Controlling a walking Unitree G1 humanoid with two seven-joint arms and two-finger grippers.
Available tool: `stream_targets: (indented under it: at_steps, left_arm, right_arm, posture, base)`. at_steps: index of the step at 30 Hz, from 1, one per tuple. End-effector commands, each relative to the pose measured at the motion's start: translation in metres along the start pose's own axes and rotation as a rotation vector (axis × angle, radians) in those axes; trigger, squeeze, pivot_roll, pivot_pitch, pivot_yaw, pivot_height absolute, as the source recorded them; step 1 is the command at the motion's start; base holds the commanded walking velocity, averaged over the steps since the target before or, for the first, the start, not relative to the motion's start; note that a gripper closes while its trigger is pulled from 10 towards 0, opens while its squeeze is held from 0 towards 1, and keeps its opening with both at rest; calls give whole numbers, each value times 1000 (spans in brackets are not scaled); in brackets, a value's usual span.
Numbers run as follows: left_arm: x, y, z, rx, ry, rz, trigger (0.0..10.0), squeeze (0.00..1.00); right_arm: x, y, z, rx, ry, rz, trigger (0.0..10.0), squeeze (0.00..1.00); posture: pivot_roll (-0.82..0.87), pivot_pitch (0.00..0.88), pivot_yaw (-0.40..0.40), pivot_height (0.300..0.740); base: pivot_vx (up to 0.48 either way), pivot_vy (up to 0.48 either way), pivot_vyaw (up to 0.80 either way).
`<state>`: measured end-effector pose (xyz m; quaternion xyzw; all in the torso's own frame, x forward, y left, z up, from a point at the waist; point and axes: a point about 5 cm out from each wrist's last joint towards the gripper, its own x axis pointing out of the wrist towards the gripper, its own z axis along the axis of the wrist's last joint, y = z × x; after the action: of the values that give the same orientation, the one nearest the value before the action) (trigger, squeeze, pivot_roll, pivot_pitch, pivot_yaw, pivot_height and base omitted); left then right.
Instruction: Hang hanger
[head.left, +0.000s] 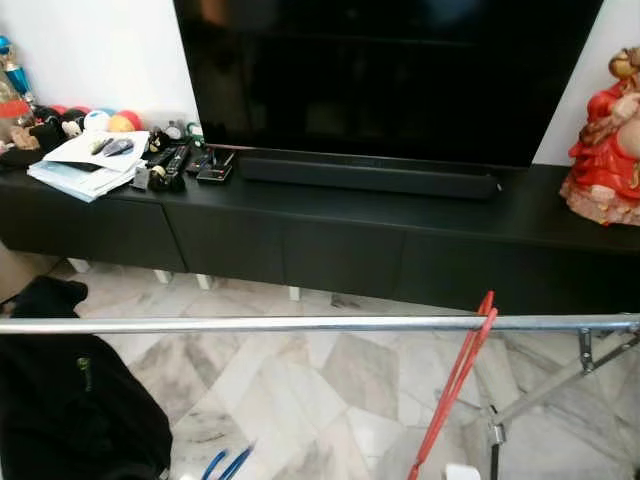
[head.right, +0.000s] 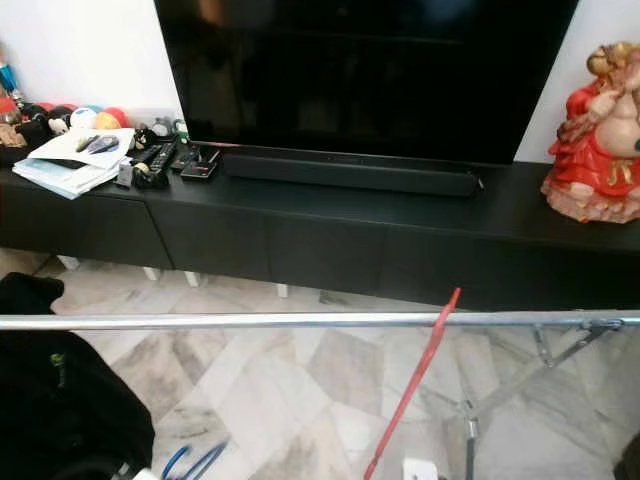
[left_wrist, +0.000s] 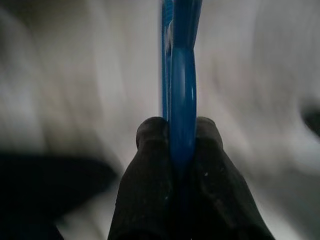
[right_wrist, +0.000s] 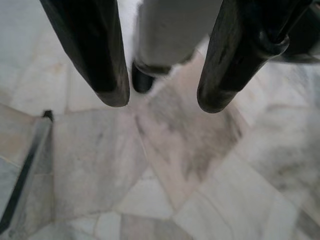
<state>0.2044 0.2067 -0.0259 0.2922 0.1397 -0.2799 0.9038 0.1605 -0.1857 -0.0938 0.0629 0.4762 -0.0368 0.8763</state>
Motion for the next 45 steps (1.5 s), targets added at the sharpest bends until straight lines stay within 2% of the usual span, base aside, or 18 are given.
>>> stream_targets:
  at_steps: [1,2,4,5,8,11,13,14,18,19,22,28,31,36,40,45]
  left_arm:
    - [8,7,2,-8,54,-71,10000,0]
    - [11,9,-6,-121,175,-111,10000,0]
    - [11,11,-6,-141,172,-101,10000,0]
    - [10,15,-1,-138,125,-55,10000,0]
    - [11,22,5,-118,62,-10,10000,0]
    - [16,43,29,-69,-53,-7,10000,0]
    - [16,47,33,-63,-67,-23,10000,0]
    - [16,47,33,-77,-33,-26,10000,0]
    - [8,57,45,-33,-161,11,10000,0]
    - [5,64,51,-24,-185,35,10000,0]
    - [4,69,59,-23,-200,48,10000,0]
    - [6,69,68,-4,-212,35,10000,0]
    - [8,73,68,-35,-194,85,10000,0]
    - [14,81,68,-139,-165,204,10000,0]
    - [18,83,72,-218,-179,245,10000,0]
    - [20,85,79,-249,-216,253,10000,0]
  right_arm:
    - [1,3,2,2,-6,5,10000,0]
    - [1,3,2,0,-5,4,10000,0]
    - [1,3,2,-1,-5,4,10000,0]
    - [1,2,2,-1,-4,4,10000,0]
    - [1,2,1,-3,-3,4,10000,0]
    - [0,2,1,-3,-2,4,10000,0]
    - [0,0,0,-4,1,1,10000,0]
    - [0,-2,0,-4,4,-3,10000,0]
    - [-1,-6,-1,-7,10,-11,10000,0]
    - [-1,-7,-2,-8,12,-13,10000,0]
    - [-1,-6,-2,-10,14,-12,10000,0]
    - [0,-2,-2,-11,14,-5,10000,0]
    - [0,-2,-2,-10,16,-6,10000,0]
    - [-1,-5,-4,-7,24,-13,10000,0]
    - [-2,-7,-6,-5,29,-18,10000,0]
    - [-2,-8,-7,-7,31,-19,10000,0]
  posture:
    - [-5,44,25,740]
    - [-5,44,25,740]
    - [-5,44,25,740]
    - [-5,44,25,740]
    - [-5,43,24,740]
    - [-5,43,24,740]
    - [-8,40,24,740]
    - [-8,38,24,740]
    - [-5,34,24,740]
    - [-2,31,23,740]
    - [0,28,24,740]
    - [-1,27,24,740]
    - [-2,28,24,740]
    - [-6,35,22,740]
    - [-9,38,21,740]
    - [-8,41,19,740]
  base:
    - [0,0,0]
    - [0,0,0]
    - [0,0,0]
    - [0,0,0]
    - [0,0,0]
    - [0,0,0]
    - [0,0,0]
    - [0,0,0]
    - [0,0,0]
    - [0,0,0]
    - [0,0,0]
    - [0,0,0]
    - [0,0,0]
    - [0,0,0]
    - [0,0,0]
    - [0,0,0]
